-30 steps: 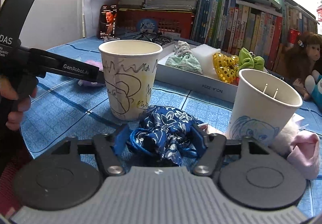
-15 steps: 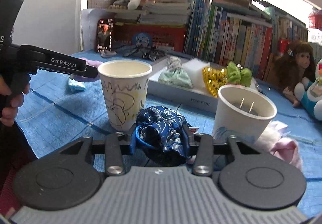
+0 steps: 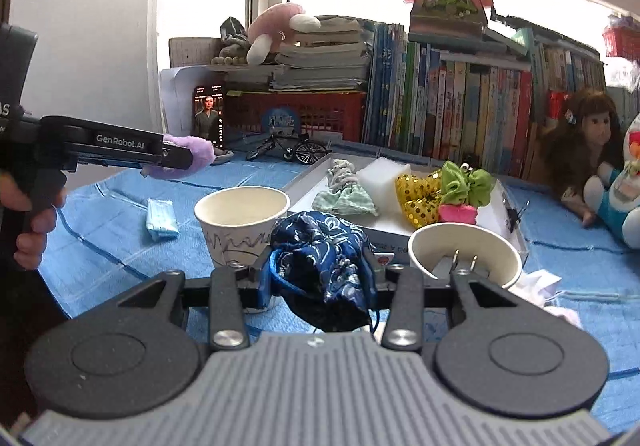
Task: Organize soft objects
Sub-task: 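Carry the purple toy to the tray while the right carries the blue scrunchie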
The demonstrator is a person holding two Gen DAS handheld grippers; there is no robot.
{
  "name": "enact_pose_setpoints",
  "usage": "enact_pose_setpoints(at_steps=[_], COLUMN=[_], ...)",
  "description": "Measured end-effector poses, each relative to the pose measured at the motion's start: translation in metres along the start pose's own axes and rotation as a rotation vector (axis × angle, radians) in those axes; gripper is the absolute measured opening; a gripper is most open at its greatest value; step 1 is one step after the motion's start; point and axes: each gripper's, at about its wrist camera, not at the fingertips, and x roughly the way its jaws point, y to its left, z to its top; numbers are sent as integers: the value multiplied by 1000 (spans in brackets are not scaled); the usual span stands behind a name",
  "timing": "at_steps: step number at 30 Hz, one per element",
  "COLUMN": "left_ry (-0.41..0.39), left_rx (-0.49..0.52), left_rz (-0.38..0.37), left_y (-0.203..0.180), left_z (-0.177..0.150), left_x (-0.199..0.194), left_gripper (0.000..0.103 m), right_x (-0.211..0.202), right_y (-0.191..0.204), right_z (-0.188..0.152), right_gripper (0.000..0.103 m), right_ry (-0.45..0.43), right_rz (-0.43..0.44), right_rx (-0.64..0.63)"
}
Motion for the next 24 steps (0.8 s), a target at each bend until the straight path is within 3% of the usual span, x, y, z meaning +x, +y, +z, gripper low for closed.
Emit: enact_pose_setpoints(at_steps=[9,15,24], left_ry=[7,-3,36], left_rx=[-11,13,43], left_rz=[-27,-50,-157], left_y=[-4,-11,-30], left_z=[7,16,57], left_x=[0,2,22], left_gripper=[58,58,58], right_x=[-6,-6,4], right_y=[-16,-28,-60], right_z=[22,50,93], right_gripper=[47,47,47], right_ry=[-46,-92,-95], right_rz=[55,34,-46], right_rx=[75,78,83])
